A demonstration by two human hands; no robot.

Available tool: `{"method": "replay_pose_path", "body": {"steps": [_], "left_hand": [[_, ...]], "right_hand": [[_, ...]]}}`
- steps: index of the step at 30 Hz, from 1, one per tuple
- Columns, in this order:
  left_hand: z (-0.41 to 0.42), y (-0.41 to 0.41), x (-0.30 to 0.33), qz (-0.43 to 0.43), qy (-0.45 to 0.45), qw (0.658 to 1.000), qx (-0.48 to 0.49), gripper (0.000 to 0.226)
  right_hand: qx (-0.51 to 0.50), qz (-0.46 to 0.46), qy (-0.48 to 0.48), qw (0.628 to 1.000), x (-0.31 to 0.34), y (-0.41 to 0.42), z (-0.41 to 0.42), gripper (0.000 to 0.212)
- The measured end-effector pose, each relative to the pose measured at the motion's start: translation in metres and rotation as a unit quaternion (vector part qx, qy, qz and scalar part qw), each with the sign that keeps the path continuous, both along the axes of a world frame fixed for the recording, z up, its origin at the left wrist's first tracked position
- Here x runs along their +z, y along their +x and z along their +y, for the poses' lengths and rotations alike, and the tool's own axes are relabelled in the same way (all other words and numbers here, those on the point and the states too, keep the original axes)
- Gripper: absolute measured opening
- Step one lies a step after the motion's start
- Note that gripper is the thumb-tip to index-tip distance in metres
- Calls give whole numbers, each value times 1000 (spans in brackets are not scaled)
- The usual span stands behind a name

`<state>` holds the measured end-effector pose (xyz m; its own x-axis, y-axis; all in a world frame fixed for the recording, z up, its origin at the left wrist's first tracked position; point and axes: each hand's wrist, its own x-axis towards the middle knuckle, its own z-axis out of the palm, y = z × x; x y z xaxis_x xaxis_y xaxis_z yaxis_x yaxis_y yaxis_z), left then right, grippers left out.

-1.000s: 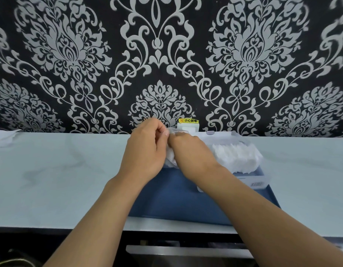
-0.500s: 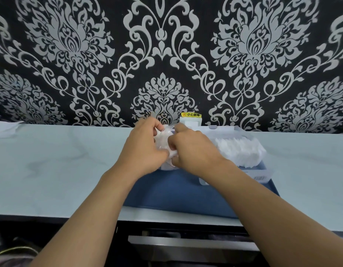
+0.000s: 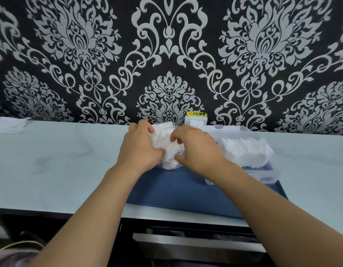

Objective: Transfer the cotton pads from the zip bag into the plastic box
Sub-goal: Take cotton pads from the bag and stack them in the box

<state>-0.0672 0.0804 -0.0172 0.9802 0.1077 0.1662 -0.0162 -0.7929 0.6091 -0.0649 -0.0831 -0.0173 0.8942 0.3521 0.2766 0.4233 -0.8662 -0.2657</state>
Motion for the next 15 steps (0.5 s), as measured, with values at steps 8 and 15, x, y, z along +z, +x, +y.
{"method": "replay_pose_path", "body": {"steps": [8, 15], "left_hand": [[2, 6, -6, 20, 30, 999, -16, 59], [-3, 2, -5, 18, 55, 998, 0, 54]], "right_hand": [[1, 12, -102, 995, 0, 1, 1, 34], [13, 18, -98, 995, 2, -2, 1, 18]]}}
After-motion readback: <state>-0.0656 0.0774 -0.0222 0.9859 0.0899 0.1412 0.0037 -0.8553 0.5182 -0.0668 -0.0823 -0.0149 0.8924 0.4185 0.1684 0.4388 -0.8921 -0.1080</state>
